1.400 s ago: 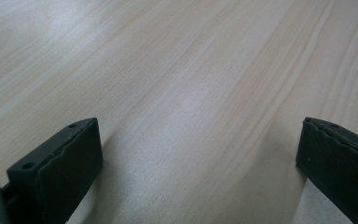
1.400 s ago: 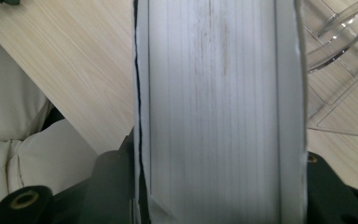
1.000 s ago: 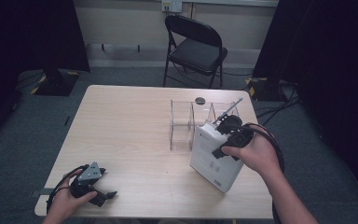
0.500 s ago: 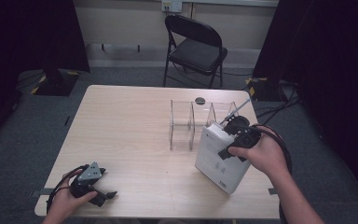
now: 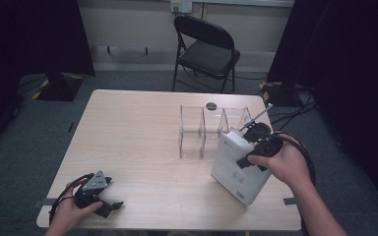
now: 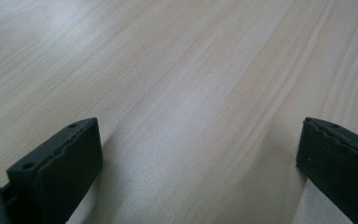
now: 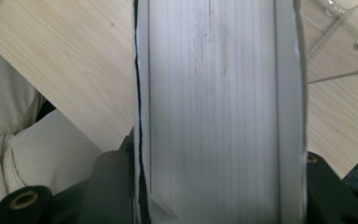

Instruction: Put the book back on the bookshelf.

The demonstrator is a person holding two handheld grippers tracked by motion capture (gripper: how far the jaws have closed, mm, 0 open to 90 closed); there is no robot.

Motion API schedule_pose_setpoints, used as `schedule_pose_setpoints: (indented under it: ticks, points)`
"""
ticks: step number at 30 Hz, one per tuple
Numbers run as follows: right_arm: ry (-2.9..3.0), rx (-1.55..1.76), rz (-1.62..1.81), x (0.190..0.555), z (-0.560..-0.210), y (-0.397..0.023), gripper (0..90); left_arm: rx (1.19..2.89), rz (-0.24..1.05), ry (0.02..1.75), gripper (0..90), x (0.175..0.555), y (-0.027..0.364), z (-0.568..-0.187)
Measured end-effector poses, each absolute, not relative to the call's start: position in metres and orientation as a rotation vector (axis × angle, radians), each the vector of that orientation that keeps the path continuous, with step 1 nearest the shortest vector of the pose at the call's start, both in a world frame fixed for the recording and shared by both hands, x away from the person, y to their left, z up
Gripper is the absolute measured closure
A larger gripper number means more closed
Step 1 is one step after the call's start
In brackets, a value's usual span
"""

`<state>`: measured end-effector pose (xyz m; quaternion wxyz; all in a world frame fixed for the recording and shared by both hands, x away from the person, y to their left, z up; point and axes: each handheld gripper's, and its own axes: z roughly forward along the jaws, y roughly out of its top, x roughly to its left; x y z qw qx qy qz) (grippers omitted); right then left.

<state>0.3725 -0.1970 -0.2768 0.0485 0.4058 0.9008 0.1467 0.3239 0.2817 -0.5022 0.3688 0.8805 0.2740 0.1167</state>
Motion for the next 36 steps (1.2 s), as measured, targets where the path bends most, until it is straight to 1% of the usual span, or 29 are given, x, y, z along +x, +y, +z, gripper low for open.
schedule_pose_setpoints:
  ticks: [36]
  points:
    - [2.669,1.382,0.413,0.368,-0.278,-0.235,52.6,2.257,0.299,0.705,0.0,0.324,0.281,-0.502]
